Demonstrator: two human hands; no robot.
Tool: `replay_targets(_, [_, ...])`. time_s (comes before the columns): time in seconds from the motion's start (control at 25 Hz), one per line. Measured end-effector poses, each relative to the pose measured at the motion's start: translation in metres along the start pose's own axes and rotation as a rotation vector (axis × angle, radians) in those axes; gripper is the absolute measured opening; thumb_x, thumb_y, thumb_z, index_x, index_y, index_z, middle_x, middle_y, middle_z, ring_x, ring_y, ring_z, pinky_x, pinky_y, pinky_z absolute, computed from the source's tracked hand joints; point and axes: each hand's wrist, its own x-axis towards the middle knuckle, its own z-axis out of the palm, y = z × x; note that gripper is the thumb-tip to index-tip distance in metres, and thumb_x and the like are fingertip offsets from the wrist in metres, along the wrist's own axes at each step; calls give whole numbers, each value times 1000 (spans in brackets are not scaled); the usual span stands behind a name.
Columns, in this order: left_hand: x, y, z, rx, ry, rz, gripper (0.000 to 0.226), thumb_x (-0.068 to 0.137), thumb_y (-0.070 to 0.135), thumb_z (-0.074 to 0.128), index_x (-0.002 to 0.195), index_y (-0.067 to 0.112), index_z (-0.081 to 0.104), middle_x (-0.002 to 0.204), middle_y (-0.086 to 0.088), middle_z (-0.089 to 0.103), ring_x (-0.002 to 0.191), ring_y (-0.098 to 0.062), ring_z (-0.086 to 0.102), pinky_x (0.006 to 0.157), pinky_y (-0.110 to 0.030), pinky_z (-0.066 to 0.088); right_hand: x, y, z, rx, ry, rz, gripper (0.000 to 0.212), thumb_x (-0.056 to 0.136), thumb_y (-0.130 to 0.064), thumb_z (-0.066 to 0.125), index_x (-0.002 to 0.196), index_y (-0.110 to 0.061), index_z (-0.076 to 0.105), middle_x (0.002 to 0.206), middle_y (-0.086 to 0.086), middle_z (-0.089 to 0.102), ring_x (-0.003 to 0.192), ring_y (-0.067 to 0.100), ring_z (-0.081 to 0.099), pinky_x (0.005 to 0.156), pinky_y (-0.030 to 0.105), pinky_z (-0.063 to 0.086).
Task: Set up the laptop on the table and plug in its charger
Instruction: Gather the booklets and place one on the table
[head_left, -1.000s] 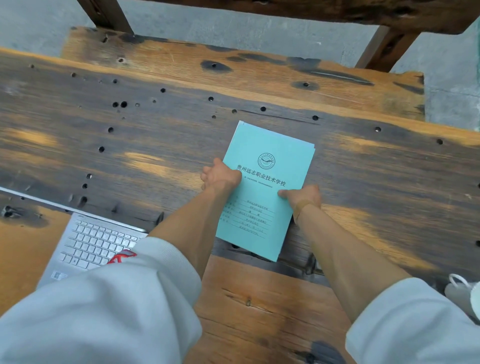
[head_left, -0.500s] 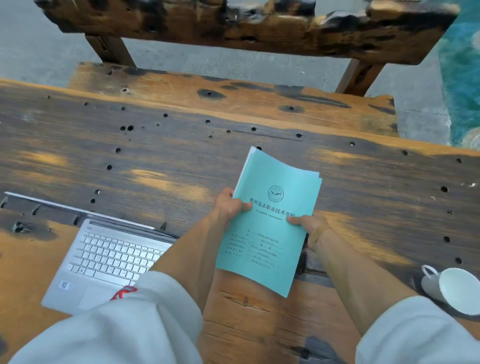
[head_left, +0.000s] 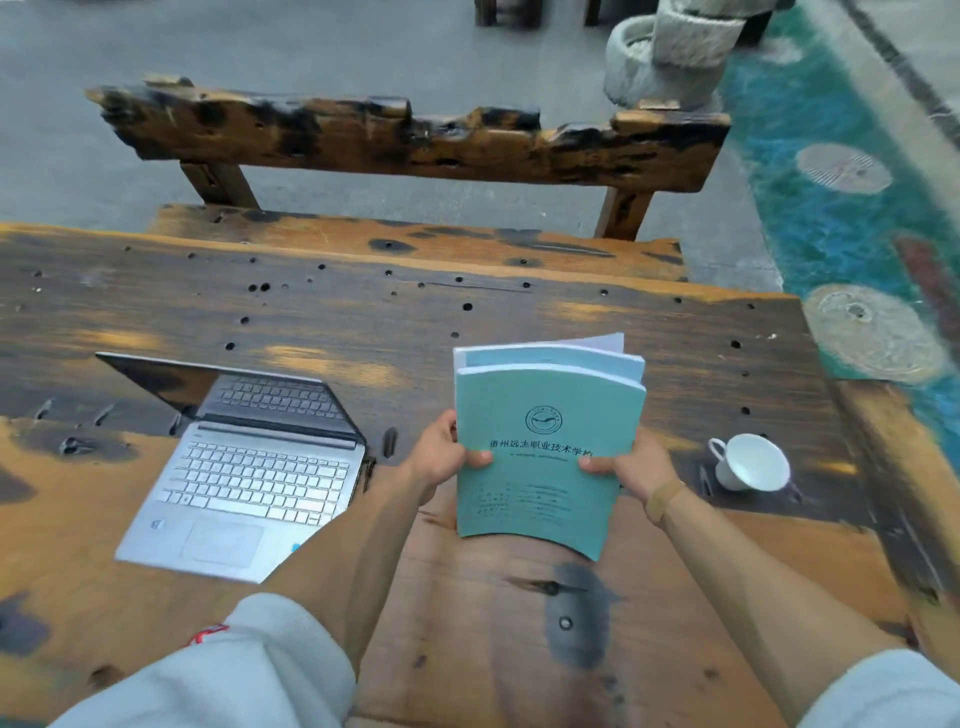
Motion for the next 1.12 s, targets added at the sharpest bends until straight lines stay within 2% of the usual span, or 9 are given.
replay_targets(0.12, [-38,-20,10,65,-24,81,49,76,-17,68,114,13,59,105,1,72,91,-10,68,62,-18,55,-35,25,-14,-132,40,-77,34,63,3,85,84,-16,67,92,2,70,74,14,66,67,25,50])
replay_targets(0.32, [-81,-54,19,110,-11,131,54,76,-16,69,117,19,60,107,10,70,95,1,65,67,-13,53,-72,74,-24,-110,73,-120,41,60,1,87,96,-8,70,99,8,74,86,22,69,78,32,54])
replay_targets(0.4, [-89,-65,19,129,-18,120,52,77,-15,69,118,15,62,108,8,71,98,-2,65,68,-12,53,-82,84,-25,-131,96,-156,40,59,-3,88,91,-17,70,96,6,75,89,24,70,81,37,56])
replay_targets(0.48, [-94,-73,18,136,-22,114,50,77,-16,68,116,14,65,107,7,72,98,-4,65,70,-13,53,-90,94,-26,-191,119,-210,44,56,-9,90,86,-29,65,91,-4,73,89,22,69,76,32,55])
replay_targets(0.6, [-97,-77,16,166,-36,111,49,78,-17,67,111,19,65,103,10,72,92,2,65,69,-11,53,-94,99,-31,-191,101,-247,85,50,-17,93,119,-31,45,104,-21,61,97,6,61,74,18,47])
replay_targets(0.68, [-97,-81,16,206,-49,92,48,80,-16,65,109,21,65,103,8,71,93,1,64,69,-11,52,-89,102,-37,-185,35,-236,101,48,-17,94,133,-29,40,117,-18,52,107,7,56,90,27,48])
replay_targets(0.8, [-97,-84,16,278,-42,82,46,81,-13,64,111,22,64,107,7,69,99,-6,61,71,-14,51,-84,102,-42,-194,-29,-193,67,53,-19,92,112,-28,62,118,-5,59,110,20,61,97,42,51])
replay_targets(0.96, [-97,-87,26,152,-9,88,52,73,-14,68,111,21,66,105,9,73,98,-5,66,71,-17,53,-82,100,-34,-254,-56,-190,54,64,-21,87,112,-23,62,107,-8,70,102,13,64,91,33,50])
replay_targets(1.12, [-91,-84,44,-34,178,66,53,68,-24,60,106,12,67,102,0,73,99,-20,64,72,-30,53,-81,94,-24,-218,86,-184,35,74,-12,81,106,-14,68,105,1,72,96,19,65,83,25,46])
